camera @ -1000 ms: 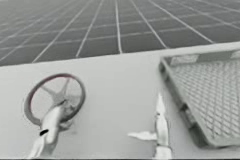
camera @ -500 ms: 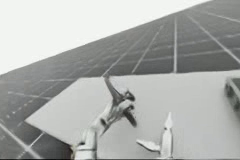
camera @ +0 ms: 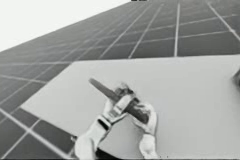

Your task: Pick up and drop off the object

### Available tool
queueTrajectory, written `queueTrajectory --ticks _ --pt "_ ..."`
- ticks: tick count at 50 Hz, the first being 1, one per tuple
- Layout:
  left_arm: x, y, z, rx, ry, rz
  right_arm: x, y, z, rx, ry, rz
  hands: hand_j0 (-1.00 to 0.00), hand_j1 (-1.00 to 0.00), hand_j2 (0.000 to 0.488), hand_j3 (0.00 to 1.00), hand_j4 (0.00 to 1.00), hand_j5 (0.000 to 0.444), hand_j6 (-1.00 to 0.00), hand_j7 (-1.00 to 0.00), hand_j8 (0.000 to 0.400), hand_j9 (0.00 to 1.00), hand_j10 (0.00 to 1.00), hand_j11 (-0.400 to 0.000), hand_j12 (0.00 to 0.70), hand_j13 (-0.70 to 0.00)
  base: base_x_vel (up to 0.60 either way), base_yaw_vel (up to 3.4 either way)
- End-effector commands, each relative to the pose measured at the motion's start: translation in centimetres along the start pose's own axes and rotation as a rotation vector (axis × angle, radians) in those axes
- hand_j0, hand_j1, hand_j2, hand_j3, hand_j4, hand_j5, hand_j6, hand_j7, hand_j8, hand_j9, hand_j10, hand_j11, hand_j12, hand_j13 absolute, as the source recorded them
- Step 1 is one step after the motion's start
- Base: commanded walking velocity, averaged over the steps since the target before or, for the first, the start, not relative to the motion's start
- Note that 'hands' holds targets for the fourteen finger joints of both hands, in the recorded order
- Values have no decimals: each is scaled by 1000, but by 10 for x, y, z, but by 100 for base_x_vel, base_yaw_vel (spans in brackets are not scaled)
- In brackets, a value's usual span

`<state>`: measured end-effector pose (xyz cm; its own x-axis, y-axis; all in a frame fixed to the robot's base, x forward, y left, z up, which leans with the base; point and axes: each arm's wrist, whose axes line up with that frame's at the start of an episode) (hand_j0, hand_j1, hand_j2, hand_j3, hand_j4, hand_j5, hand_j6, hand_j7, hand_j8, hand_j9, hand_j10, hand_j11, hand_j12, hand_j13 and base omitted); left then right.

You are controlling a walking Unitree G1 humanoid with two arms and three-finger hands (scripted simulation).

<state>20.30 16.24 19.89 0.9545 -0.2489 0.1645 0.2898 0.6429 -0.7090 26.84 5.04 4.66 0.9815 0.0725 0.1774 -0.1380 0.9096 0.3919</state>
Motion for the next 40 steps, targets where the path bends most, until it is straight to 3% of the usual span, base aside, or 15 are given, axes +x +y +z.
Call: queueTrajectory --ticks 1,3,4,5,6,7,8,12,18,19,25,30,32,36,40 --pt "-8 18 -30 -26 135 88 13 -39 11 250 103 -273 -1000 -1000 0 1000 1000 0 -1000 -1000 400 1000 1000 -400 700 -700 0 0" --pt "-3 31 -32 3 201 109 4 -43 20 296 81 -347 -1000 -1000 0 1000 1000 0 -1000 -1000 400 1000 1000 -400 700 -700 0 0" --pt "7 40 -29 31 230 149 11 -49 20 275 78 -369 -1000 -1000 0 1000 1000 0 -1000 -1000 400 1000 1000 -400 700 -700 0 0" --pt "8 39 -43 40 258 180 9 -60 29 220 75 -391 -989 -1000 5 1000 1000 0 -989 -1000 400 1000 1000 -400 700 -700 0 0" --pt "14 44 -48 44 287 188 7 -68 37 188 104 -388 -688 -1000 156 1000 1000 0 -688 -1000 400 1000 1000 -400 700 -700 0 0" --pt "18 48 -44 61 316 203 7 -91 42 127 101 -415 -23 -1000 488 1000 1000 0 -23 -1000 400 1000 1000 -400 700 -700 0 0" --pt "24 52 -55 76 351 227 4 -91 36 132 46 -479 0 0 0 1000 1000 0 0 0 0 1000 1000 -400 0 -700 0 0" --pt "20 55 -62 80 363 249 -5 -103 26 23 -78 -540 0 0 0 1000 1000 0 0 0 0 1000 1000 -400 0 -700 0 0" --pt "6 67 -57 58 355 275 31 -145 -14 -164 -366 -59 0 0 0 1000 1000 0 0 0 0 1000 1000 -400 0 -700 0 0" --pt "4 62 -72 60 372 270 34 -145 -11 -169 -380 -60 0 0 0 1000 1000 0 0 0 0 1000 1000 -400 0 -700 0 0" --pt "1 68 -75 40 430 230 22 -142 -16 -193 -542 -115 0 0 0 1000 1000 0 0 0 0 1000 1000 -400 0 -700 0 0" --pt "-11 60 -95 6 495 214 9 -142 1 -125 -685 -71 0 0 0 1000 1000 0 0 0 0 1000 1000 -400 0 -700 0 0" --pt "-15 63 -87 9 495 207 19 -149 1 -77 -699 -9 0 0 0 1000 1000 0 0 0 0 1000 1000 -400 0 -700 0 0" --pt "-24 60 -94 3 496 207 44 -173 5 108 -794 157 0 0 0 1000 1000 0 0 0 0 1000 1000 -400 0 -700 0 0" --pt "-23 63 -84 9 473 176 27 -175 17 78 -887 269 0 0 0 1000 1000 0 0 0 0 1000 1000 -400 0 -700 0 0"
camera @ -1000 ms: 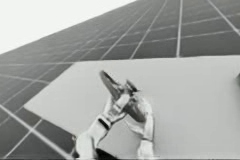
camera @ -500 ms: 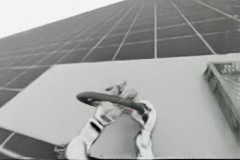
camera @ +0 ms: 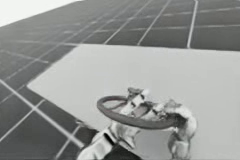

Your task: Pick up and drop off the object

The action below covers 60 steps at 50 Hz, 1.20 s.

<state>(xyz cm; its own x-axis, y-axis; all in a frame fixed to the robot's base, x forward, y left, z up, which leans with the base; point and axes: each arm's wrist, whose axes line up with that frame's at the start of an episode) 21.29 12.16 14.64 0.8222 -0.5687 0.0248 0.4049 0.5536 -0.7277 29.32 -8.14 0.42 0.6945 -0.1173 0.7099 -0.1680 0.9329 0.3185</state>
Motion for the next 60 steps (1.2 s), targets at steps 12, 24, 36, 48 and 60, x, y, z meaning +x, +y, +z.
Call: queueTrajectory --ticks 12,24,36,48,60 --pt "-39 45 -34 -6 131 313 154 -11 34 -201 825 -775 0 0 0 1000 1000 0 0 0 0 1000 1000 -400 0 -700 9 597" --pt "-39 45 -34 -6 131 313 154 -11 34 -201 825 -775 0 0 0 1000 1000 0 0 0 0 1000 1000 -400 0 -700 9 575" --pt "-39 45 -34 -6 131 313 154 -11 34 -201 825 -775 0 0 0 1000 1000 0 0 0 0 1000 1000 -400 0 -700 10 511" --pt "-39 45 -34 -6 131 313 154 -11 34 -201 825 -775 0 0 0 1000 1000 0 0 0 0 1000 1000 -400 0 -700 13 370" --pt "-39 45 -34 -6 131 313 154 -11 34 -201 825 -775 0 0 0 1000 1000 0 0 0 0 1000 1000 -400 0 -700 18 249"
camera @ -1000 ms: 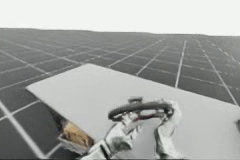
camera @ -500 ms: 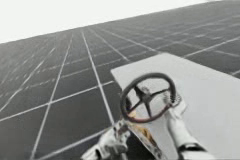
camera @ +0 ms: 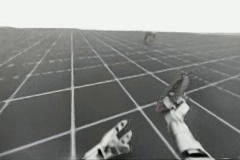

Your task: Pick up and drop off the object

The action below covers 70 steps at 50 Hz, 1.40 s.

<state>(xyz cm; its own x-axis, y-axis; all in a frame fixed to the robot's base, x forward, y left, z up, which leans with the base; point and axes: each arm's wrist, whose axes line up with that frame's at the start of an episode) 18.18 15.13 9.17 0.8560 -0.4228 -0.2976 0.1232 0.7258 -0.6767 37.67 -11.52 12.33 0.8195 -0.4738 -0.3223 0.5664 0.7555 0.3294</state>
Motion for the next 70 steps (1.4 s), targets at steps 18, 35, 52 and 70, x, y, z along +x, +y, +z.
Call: queueTrajectory --ticks 18,35,52,70 --pt "5 -1 -1 -9 11 -24 1 -1 10 3 -44 -1 0 0 0 1000 1000 0 0 0 0 1000 1000 -400 0 -700 28 139" --pt "5 -1 -1 -9 11 -24 1 -1 10 3 -44 -1 0 0 0 1000 1000 0 0 0 0 1000 1000 -400 0 -700 41 60" --pt "5 -1 -1 -9 11 -24 1 -1 10 3 -44 -1 0 0 0 1000 1000 0 0 0 0 1000 1000 -400 0 -700 55 17" --pt "5 -1 -1 -9 11 -24 1 -1 10 3 -44 -1 0 0 0 1000 1000 0 0 0 0 1000 1000 -400 0 -700 60 -3"
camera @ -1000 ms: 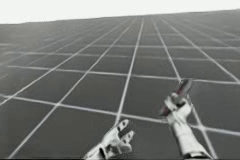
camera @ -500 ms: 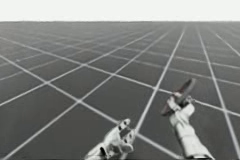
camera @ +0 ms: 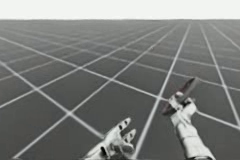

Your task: Pick up and drop off the object

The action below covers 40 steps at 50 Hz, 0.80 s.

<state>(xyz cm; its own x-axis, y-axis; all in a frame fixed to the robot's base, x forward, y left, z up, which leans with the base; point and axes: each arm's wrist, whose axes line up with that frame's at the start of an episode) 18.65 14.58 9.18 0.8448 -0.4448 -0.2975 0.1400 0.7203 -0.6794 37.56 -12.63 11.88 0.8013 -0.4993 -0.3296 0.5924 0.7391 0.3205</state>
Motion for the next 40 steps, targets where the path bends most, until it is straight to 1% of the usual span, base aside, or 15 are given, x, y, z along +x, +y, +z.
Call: queueTrajectory --ticks 1,40 --pt "-1 3 -1 -13 -7 -6 -5 10 9 2 -40 31 0 0 0 1000 1000 0 0 0 0 1000 1000 -400 0 -700 55 -12" --pt "-1 3 -1 -13 -7 -6 -5 10 9 2 -40 31 0 0 0 1000 1000 0 0 0 0 1000 1000 -400 0 -700 54 -12"
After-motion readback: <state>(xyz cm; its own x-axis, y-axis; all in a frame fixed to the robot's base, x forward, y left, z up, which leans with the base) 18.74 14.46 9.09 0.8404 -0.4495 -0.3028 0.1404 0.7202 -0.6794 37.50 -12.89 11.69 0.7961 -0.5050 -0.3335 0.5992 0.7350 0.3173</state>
